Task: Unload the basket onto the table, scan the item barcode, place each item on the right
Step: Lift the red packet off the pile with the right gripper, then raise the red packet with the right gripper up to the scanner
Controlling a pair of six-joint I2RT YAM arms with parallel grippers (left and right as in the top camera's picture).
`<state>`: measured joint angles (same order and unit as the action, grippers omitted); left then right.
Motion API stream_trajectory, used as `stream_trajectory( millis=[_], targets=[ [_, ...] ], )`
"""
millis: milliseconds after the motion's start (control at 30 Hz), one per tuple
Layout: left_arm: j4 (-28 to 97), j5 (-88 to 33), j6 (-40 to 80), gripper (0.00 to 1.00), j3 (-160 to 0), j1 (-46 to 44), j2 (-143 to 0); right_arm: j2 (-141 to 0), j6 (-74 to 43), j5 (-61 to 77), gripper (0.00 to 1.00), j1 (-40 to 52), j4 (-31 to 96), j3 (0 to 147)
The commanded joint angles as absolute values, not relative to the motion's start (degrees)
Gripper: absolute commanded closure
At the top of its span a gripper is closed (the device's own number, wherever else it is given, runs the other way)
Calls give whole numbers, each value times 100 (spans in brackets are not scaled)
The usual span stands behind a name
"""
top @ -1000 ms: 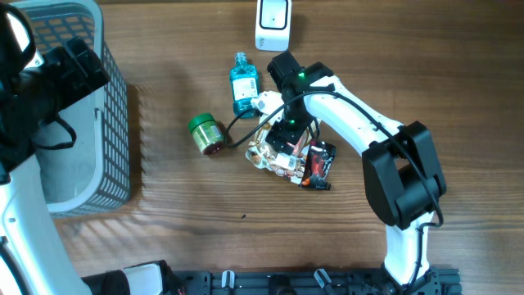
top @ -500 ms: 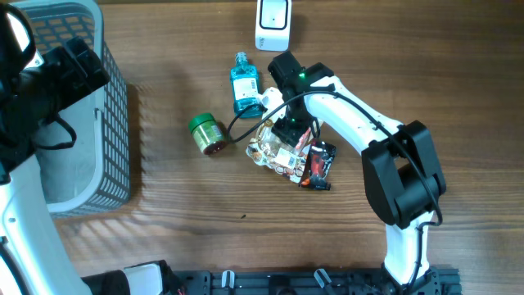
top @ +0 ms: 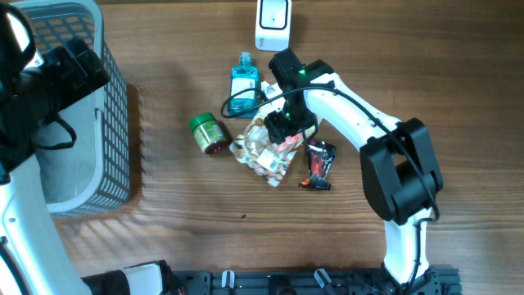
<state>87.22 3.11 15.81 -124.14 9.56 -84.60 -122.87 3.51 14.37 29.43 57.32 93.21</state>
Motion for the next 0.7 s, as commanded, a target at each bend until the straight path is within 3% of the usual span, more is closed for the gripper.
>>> stream_trajectory(
  millis=[0, 33, 267, 400, 667],
  targets=[
    [8711, 285, 1590, 0, -12462, 1002, -8493, -12613, -589, 2698, 50, 2965, 5666, 9354],
    [8711, 283, 1588, 0, -12462, 1002, -8493, -12613, -1142, 3354, 50, 2921, 5653, 9459],
    [8711, 283, 1590, 0, -12462, 1002, -8493, -12610, -1664, 5380, 50, 2497, 5511, 9651],
    [8711, 283, 1588, 0, -12462, 1002, -8493, -12610, -1651, 5216, 61, 2211, 4869, 9653],
    [8711, 285, 1590, 0, -12462, 1002, -8493, -12394, -1649, 4731, 56, 1984, 2731, 9688]
  ],
)
